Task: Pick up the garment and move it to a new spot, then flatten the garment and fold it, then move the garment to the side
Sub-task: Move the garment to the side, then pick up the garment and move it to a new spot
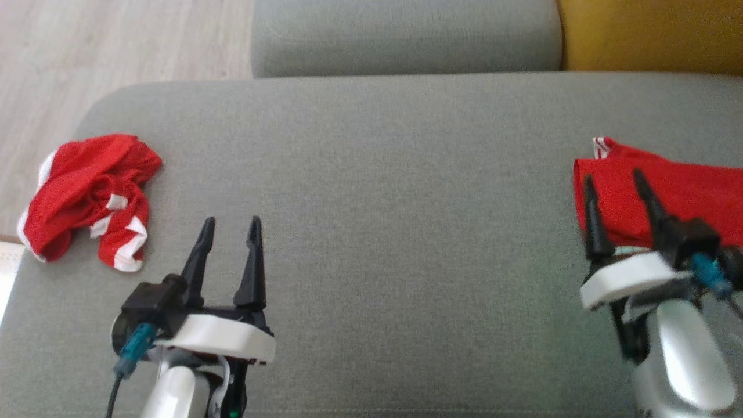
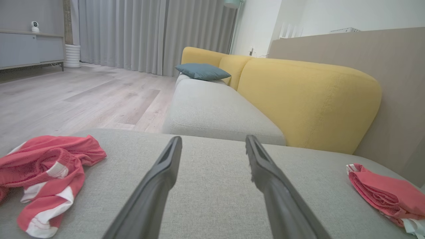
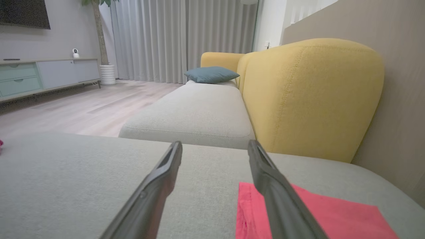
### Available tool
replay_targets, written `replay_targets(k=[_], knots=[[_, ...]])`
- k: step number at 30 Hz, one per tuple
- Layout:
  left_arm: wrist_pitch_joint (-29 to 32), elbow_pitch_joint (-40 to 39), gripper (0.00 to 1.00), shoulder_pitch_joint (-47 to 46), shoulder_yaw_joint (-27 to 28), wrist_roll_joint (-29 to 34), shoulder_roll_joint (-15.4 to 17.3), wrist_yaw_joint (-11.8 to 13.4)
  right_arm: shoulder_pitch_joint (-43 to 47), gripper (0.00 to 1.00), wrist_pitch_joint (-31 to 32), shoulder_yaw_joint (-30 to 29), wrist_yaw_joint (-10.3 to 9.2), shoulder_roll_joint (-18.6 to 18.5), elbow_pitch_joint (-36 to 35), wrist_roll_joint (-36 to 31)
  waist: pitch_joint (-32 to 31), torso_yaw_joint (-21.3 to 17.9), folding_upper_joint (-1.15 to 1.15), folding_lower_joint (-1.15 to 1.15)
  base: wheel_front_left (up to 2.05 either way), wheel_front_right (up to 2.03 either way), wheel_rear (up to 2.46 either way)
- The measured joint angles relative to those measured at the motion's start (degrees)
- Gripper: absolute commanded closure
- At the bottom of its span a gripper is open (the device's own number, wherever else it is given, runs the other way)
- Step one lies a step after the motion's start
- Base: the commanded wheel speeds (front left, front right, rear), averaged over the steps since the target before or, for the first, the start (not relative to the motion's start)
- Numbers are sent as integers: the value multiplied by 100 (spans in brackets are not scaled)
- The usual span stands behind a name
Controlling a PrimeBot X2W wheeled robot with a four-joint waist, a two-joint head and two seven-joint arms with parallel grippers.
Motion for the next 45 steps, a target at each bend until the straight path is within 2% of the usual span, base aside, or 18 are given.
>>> replay_targets(k=[6, 13, 17, 35, 45], knots=[[-1, -43, 0, 214, 60, -10, 4, 4, 647, 0, -149, -4, 0, 226, -341, 344, -261, 108, 0, 0, 0, 0, 0], [0, -35, 0, 563, 64, -18, 5, 2, 1392, 0, -277, 129, 0, 281, -701, 969, -362, 111, 0, 0, 0, 0, 0], [0, -46, 0, 659, 65, -18, 7, 2, 1658, 0, -285, 191, 0, 286, -881, 1101, -379, 67, 0, 0, 0, 0, 0], [0, -144, 0, 661, 43, 9, 8, 0, 1751, 0, -286, 180, 0, 287, -1138, 1192, -363, -25, 0, 0, 0, 0, 0], [0, -108, 0, 656, 27, 9, 8, -2, 1781, 0, -286, 157, 0, 287, -1133, 1321, -348, 111, 0, 0, 0, 0, 0]])
